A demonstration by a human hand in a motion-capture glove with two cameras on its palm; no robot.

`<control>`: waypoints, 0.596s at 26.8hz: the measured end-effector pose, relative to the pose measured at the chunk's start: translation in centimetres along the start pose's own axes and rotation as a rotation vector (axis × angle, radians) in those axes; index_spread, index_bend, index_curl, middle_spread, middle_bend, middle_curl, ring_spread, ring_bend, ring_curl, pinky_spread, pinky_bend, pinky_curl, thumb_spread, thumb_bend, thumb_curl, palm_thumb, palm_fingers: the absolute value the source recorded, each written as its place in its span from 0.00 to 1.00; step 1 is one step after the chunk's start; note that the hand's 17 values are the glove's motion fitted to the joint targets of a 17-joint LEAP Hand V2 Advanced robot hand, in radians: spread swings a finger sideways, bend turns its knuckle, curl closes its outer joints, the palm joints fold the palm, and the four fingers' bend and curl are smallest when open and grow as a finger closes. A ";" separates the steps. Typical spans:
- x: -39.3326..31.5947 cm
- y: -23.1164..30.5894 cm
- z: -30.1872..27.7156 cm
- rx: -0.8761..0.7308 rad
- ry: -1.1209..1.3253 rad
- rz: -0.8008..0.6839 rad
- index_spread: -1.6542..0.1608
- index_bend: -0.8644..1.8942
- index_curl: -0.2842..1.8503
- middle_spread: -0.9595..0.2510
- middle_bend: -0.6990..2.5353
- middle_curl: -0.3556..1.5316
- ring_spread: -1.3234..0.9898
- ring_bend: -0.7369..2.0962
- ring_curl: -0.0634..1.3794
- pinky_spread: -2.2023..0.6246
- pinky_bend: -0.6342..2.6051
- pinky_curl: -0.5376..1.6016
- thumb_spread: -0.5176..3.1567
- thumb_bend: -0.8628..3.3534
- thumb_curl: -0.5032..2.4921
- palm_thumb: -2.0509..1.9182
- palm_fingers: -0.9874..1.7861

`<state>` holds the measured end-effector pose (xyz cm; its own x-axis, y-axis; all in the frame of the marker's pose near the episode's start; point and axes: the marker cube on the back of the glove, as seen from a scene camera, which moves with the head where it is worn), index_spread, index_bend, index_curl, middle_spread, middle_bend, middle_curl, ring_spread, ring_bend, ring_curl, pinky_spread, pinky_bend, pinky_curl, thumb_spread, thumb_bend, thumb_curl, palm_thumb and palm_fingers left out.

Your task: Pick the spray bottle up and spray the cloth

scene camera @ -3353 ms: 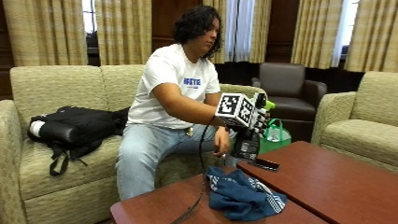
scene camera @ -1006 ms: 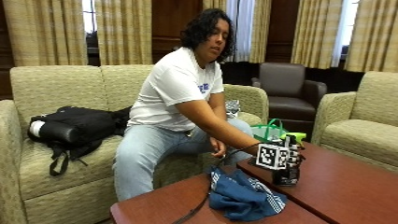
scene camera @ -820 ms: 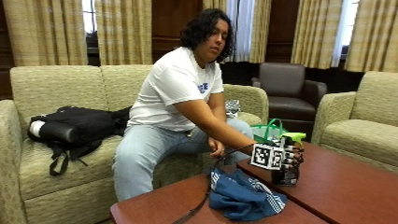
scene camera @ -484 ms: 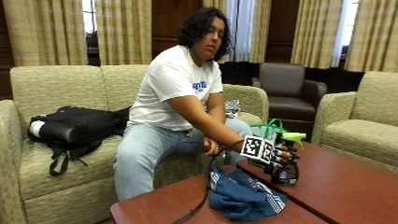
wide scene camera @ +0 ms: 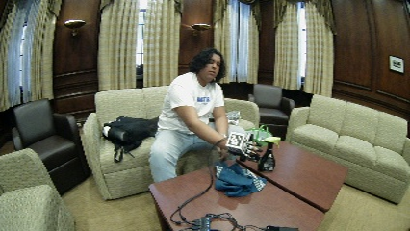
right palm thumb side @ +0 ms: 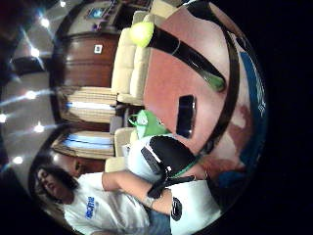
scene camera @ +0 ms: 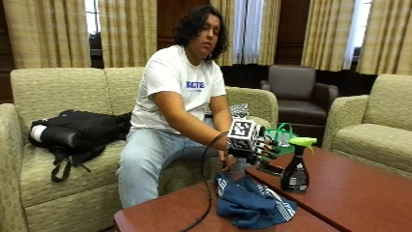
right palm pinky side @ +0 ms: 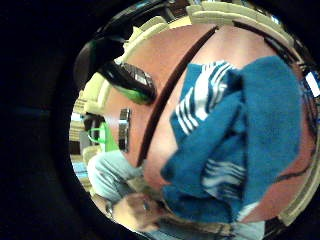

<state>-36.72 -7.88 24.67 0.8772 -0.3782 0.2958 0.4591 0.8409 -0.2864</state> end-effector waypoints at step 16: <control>-0.2 10.3 -9.0 -0.076 0.439 -0.320 0.68 0.36 0.27 0.65 0.27 0.39 0.50 0.42 0.28 0.82 0.30 0.41 0.40 0.20 0.30 0.63 0.53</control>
<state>-30.88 -2.65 13.51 0.6608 -0.7502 -0.0246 0.7071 0.6331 -0.3148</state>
